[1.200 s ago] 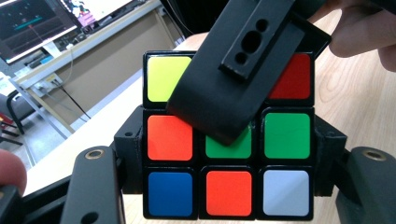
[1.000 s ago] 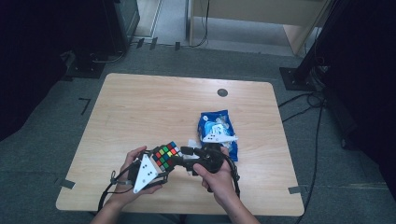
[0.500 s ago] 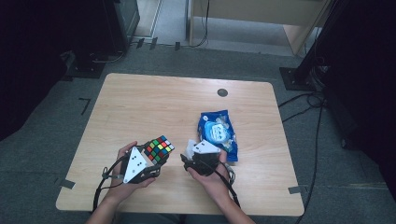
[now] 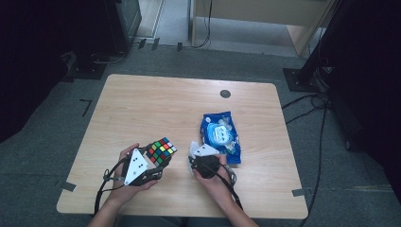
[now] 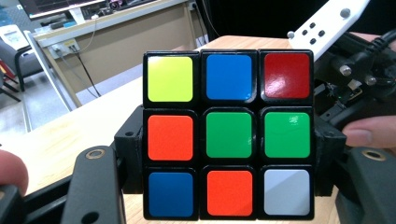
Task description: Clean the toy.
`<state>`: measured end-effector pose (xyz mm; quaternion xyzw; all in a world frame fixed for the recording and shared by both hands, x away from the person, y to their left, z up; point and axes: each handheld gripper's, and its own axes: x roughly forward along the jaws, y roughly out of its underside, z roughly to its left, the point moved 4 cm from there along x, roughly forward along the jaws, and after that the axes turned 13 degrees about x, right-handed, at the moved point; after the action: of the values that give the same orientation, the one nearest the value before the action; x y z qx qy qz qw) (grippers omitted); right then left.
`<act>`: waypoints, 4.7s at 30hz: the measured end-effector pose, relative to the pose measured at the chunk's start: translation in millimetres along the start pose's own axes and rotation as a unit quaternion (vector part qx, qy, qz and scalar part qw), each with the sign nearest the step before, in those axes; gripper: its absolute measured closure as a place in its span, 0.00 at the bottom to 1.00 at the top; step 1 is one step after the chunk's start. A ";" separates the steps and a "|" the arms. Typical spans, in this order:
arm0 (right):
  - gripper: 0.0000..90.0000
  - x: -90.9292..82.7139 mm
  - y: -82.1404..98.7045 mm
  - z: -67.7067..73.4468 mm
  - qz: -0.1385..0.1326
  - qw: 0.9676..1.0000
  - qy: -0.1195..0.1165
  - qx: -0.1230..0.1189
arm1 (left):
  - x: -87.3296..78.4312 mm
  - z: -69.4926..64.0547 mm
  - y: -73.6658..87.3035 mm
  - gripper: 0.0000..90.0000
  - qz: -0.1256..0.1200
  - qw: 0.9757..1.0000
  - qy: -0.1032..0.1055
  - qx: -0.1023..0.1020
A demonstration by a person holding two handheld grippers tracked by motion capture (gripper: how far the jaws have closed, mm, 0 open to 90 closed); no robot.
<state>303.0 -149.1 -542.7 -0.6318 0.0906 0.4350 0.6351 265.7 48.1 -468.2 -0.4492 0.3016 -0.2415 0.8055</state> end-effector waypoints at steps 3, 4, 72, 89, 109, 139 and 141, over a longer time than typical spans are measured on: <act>0.96 -1.9 -0.8 -1.3 0.005 1.000 -0.018 0.012 | 0.1 -0.8 -0.2 0.38 -0.001 1.000 0.000 0.001; 0.96 -4.0 -1.4 -1.5 0.002 1.000 -0.023 0.016 | 0.2 -1.1 -0.2 0.38 -0.001 1.000 0.000 0.002; 0.96 -76.4 -44.3 16.4 -0.144 0.980 -0.131 0.041 | -6.0 -18.2 -20.1 0.38 -0.036 0.998 0.027 0.037; 0.49 -56.2 -42.0 -0.9 -0.156 0.982 -0.098 0.051 | 3.8 7.9 11.4 0.38 0.030 0.999 -0.009 -0.013; 0.33 -61.1 -43.7 -5.6 -0.160 0.981 -0.094 0.055 | 12.6 57.2 64.2 0.38 0.156 0.977 -0.100 -0.100; 0.17 -63.7 -40.2 -10.9 -0.148 0.984 -0.053 0.081 | 37.2 67.8 89.4 0.38 0.232 0.956 -0.100 -0.147; 0.17 -63.0 -39.6 -10.5 -0.146 0.985 -0.053 0.081 | 38.6 67.3 89.2 0.38 0.230 0.956 -0.099 -0.151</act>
<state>295.8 -178.9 -474.0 -0.5605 -0.0016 0.3620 0.7448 350.7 104.3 -528.2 -0.5054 0.3485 0.0441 0.7882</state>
